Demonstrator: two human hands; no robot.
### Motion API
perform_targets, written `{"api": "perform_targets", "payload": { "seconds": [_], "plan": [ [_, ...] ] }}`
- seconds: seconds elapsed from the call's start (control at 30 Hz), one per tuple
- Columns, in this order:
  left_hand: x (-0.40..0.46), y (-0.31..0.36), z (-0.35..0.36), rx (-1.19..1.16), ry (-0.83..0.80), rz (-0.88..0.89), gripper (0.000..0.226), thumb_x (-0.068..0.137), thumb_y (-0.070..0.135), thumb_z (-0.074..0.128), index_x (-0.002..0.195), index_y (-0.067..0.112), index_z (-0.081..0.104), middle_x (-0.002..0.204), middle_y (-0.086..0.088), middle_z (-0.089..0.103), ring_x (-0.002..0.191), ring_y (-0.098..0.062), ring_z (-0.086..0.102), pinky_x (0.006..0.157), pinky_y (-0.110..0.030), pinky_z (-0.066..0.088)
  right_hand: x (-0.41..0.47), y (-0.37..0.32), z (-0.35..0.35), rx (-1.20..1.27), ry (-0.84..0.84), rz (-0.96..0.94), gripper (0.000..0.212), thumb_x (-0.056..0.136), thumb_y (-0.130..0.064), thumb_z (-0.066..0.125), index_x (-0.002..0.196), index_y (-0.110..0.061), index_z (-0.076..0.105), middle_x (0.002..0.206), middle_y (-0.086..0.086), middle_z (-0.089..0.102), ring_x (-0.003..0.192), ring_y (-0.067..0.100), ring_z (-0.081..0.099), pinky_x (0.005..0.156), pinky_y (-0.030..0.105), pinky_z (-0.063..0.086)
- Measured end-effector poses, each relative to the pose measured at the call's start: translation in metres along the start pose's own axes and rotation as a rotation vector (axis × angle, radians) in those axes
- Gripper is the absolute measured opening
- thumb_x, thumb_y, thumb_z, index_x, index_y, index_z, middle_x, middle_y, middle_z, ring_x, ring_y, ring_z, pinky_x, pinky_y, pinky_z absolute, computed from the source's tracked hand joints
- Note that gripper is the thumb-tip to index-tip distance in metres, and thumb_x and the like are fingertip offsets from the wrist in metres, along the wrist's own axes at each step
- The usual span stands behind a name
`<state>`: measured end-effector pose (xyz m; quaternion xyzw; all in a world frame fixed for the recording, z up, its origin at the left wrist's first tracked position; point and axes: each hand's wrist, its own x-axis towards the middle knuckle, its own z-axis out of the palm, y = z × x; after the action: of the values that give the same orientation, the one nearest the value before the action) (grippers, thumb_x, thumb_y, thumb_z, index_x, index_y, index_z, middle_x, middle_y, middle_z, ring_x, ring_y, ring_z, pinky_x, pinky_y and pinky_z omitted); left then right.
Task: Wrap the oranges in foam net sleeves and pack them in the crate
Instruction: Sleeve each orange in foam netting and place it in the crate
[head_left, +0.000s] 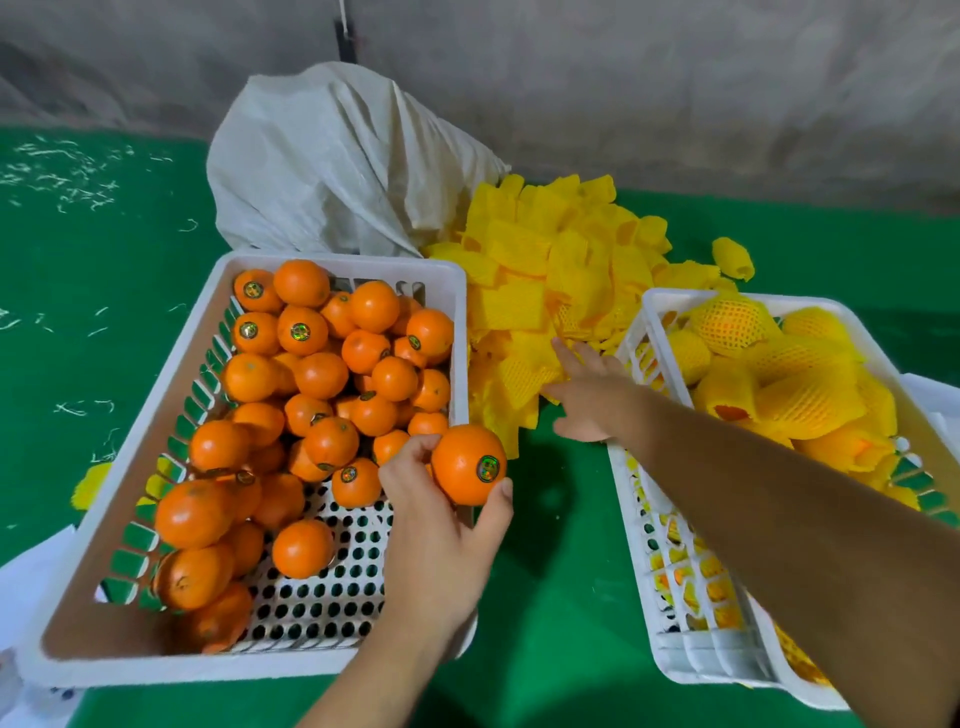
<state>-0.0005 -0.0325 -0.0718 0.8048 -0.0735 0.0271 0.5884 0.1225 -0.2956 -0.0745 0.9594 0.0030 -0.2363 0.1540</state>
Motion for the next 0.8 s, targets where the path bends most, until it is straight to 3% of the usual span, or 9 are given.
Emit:
{"api": "perform_targets", "payload": {
  "seconds": [0.1, 0.23, 0.37, 0.4, 0.47, 0.53, 0.6, 0.7, 0.8],
  "plan": [
    [0.001, -0.002, 0.0, -0.057, -0.004, -0.023, 0.062, 0.083, 0.067, 0.068, 0.128, 0.05, 0.028, 0.126, 0.014, 0.029, 0.105, 0.006, 0.054, 0.073, -0.015, 0.052, 0.023, -0.027, -0.01, 0.093, 0.042, 0.011, 0.057, 0.1, -0.042, 0.056, 0.151, -0.018, 0.046, 0.174, 0.003, -0.002, 0.157, 0.036, 0.004, 0.121, 0.056, 0.02],
    [0.003, -0.001, 0.002, -0.166, 0.007, -0.034, 0.062, 0.084, 0.062, 0.071, 0.128, 0.049, 0.03, 0.128, 0.022, 0.032, 0.104, 0.002, 0.057, 0.074, -0.015, 0.052, 0.022, -0.031, -0.014, 0.097, 0.267, 0.021, 0.039, 0.101, -0.029, 0.061, 0.137, -0.015, 0.061, 0.16, 0.003, 0.037, 0.143, 0.032, 0.035, 0.112, 0.047, 0.033],
    [0.003, -0.002, 0.0, -0.31, -0.012, -0.075, 0.063, 0.083, 0.057, 0.077, 0.131, 0.047, 0.037, 0.106, 0.026, 0.056, 0.087, -0.009, 0.067, 0.072, -0.021, 0.055, -0.014, -0.048, -0.011, 0.819, 0.611, 0.009, 0.012, 0.097, -0.018, 0.07, 0.107, -0.012, 0.075, 0.114, 0.007, 0.069, 0.106, 0.027, 0.063, 0.085, 0.04, 0.05],
    [0.003, -0.004, 0.0, -0.332, -0.018, -0.084, 0.063, 0.082, 0.054, 0.079, 0.131, 0.047, 0.038, 0.105, 0.027, 0.058, 0.087, -0.01, 0.068, 0.073, -0.021, 0.056, -0.029, -0.056, -0.01, 1.008, 0.624, 0.031, 0.005, 0.096, -0.017, 0.072, 0.1, -0.018, 0.074, 0.104, 0.003, 0.07, 0.097, 0.02, 0.066, 0.078, 0.034, 0.052],
    [0.004, -0.004, -0.001, -0.331, -0.014, -0.084, 0.065, 0.081, 0.048, 0.082, 0.13, 0.049, 0.041, 0.106, 0.031, 0.058, 0.091, -0.008, 0.069, 0.076, -0.021, 0.056, -0.059, -0.075, -0.008, 1.34, 0.567, 0.064, 0.017, 0.091, -0.017, 0.073, 0.094, -0.03, 0.062, 0.091, -0.004, 0.067, 0.081, 0.007, 0.064, 0.066, 0.022, 0.05],
    [0.004, -0.002, -0.003, -0.337, -0.021, -0.088, 0.068, 0.079, 0.044, 0.083, 0.134, 0.049, 0.043, 0.117, 0.03, 0.058, 0.099, -0.008, 0.069, 0.083, -0.024, 0.058, -0.088, -0.096, -0.01, 1.601, 0.525, 0.077, 0.027, 0.08, -0.021, 0.07, 0.1, -0.034, 0.056, 0.094, -0.005, 0.065, 0.081, 0.003, 0.063, 0.067, 0.018, 0.05],
    [0.003, 0.004, -0.005, -0.378, -0.04, -0.095, 0.073, 0.077, 0.049, 0.081, 0.142, 0.043, 0.047, 0.131, 0.017, 0.06, 0.109, -0.01, 0.069, 0.09, -0.029, 0.06, -0.111, -0.11, -0.011, 1.777, 0.468, 0.102, 0.031, 0.076, -0.026, 0.064, 0.105, -0.035, 0.063, 0.102, -0.007, 0.072, 0.092, 0.003, 0.068, 0.077, 0.023, 0.055],
    [-0.001, 0.012, -0.012, -0.496, -0.1, -0.078, 0.072, 0.079, 0.05, 0.076, 0.145, 0.043, 0.049, 0.13, 0.028, 0.059, 0.117, -0.006, 0.067, 0.091, -0.021, 0.057, -0.134, -0.115, -0.015, 2.043, 0.376, 0.063, 0.026, 0.084, -0.031, 0.067, 0.108, -0.025, 0.072, 0.11, 0.005, 0.076, 0.108, 0.027, 0.071, 0.096, 0.051, 0.058],
    [-0.005, 0.021, -0.018, -0.567, -0.165, -0.124, 0.06, 0.086, 0.056, 0.069, 0.143, 0.05, 0.049, 0.127, 0.033, 0.059, 0.117, -0.002, 0.065, 0.088, -0.019, 0.056, -0.151, -0.115, -0.02, 2.049, 0.423, 0.026, 0.021, 0.086, -0.037, 0.072, 0.101, -0.023, 0.074, 0.106, 0.01, 0.076, 0.099, 0.029, 0.07, 0.095, 0.055, 0.055]
  ]
}}
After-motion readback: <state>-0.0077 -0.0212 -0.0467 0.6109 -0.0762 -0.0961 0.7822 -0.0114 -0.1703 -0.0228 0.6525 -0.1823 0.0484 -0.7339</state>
